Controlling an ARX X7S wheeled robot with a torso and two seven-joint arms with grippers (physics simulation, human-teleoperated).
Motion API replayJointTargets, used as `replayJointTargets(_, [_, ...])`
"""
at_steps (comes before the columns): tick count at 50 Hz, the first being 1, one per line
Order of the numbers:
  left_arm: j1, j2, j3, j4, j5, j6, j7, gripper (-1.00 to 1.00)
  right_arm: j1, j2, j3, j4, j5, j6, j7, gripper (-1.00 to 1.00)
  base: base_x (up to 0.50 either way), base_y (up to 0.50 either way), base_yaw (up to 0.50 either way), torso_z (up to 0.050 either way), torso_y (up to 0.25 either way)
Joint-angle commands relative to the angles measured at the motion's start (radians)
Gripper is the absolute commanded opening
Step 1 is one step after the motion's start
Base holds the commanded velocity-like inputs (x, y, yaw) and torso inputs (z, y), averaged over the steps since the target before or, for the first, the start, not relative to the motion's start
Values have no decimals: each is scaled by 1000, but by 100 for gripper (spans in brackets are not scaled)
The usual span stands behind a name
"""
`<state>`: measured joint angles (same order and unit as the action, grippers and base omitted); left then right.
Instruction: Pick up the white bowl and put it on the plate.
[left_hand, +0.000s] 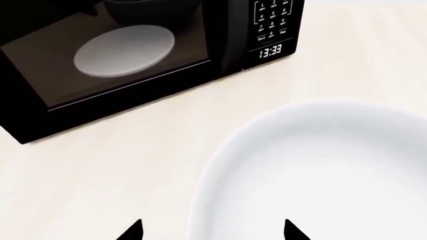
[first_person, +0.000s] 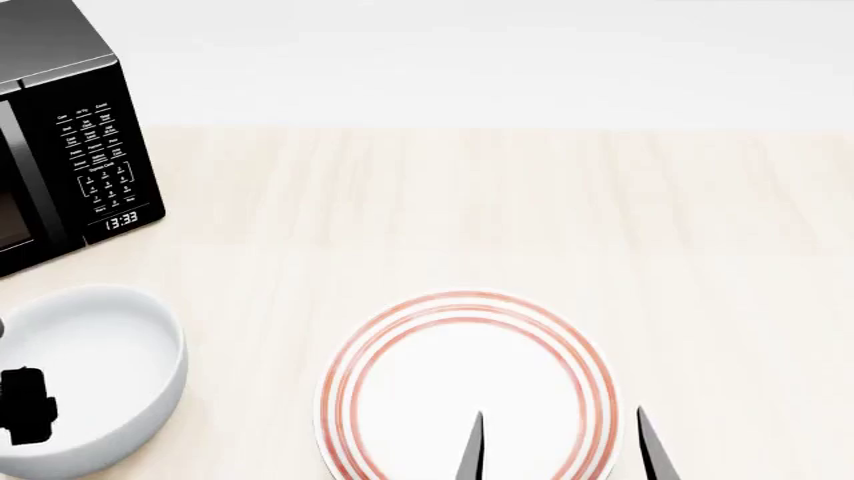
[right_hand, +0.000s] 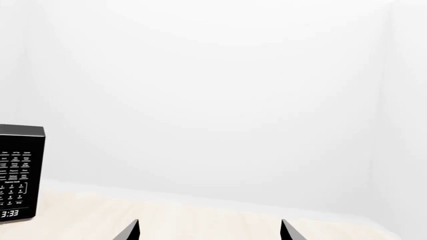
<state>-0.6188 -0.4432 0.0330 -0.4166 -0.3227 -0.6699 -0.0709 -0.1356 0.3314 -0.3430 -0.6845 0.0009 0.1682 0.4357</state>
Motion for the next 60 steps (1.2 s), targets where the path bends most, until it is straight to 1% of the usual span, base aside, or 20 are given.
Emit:
replayJointTargets(1, [-7, 25, -32, -25, 25, 3, 6, -100, 5, -14, 20, 9, -4, -8, -29, 100, 0, 0, 0, 0, 0])
replayJointTargets(31, [9, 30, -65, 2, 6, 22, -18, -100, 8, -3, 7, 15, 2, -13, -18, 100, 0, 0, 0, 0, 0])
replayJointTargets(35, [14, 40, -82, 43, -8, 6, -37, -100, 10, -2, 7, 17, 3, -13, -16, 100, 0, 0, 0, 0, 0])
replayJointTargets(36, [16, 47, -105, 77, -26, -4, -50, -100, 10, -1, 6, 18, 4, -13, -16, 100, 0, 0, 0, 0, 0])
replayJointTargets(41, [26, 64, -143, 217, -88, -75, -65, -100, 9, 1, 5, 16, 5, -14, -14, 100, 0, 0, 0, 0, 0])
replayJointTargets(47, [21, 81, -164, 338, -137, -147, -89, -100, 10, 3, 5, 15, 7, -13, -12, 100, 0, 0, 0, 0, 0])
replayJointTargets(48, [26, 84, -154, 357, -140, -152, -84, -100, 10, 4, 3, 16, 7, -14, -12, 100, 0, 0, 0, 0, 0])
replayJointTargets(53, [24, 101, -149, 375, -155, -162, -83, -100, 9, 6, 6, 12, 9, -13, -9, 100, 0, 0, 0, 0, 0])
replayJointTargets(60, [10, 116, -166, 480, -209, -245, -111, -100, 10, 8, 1, 16, 8, -16, -6, 100, 0, 0, 0, 0, 0])
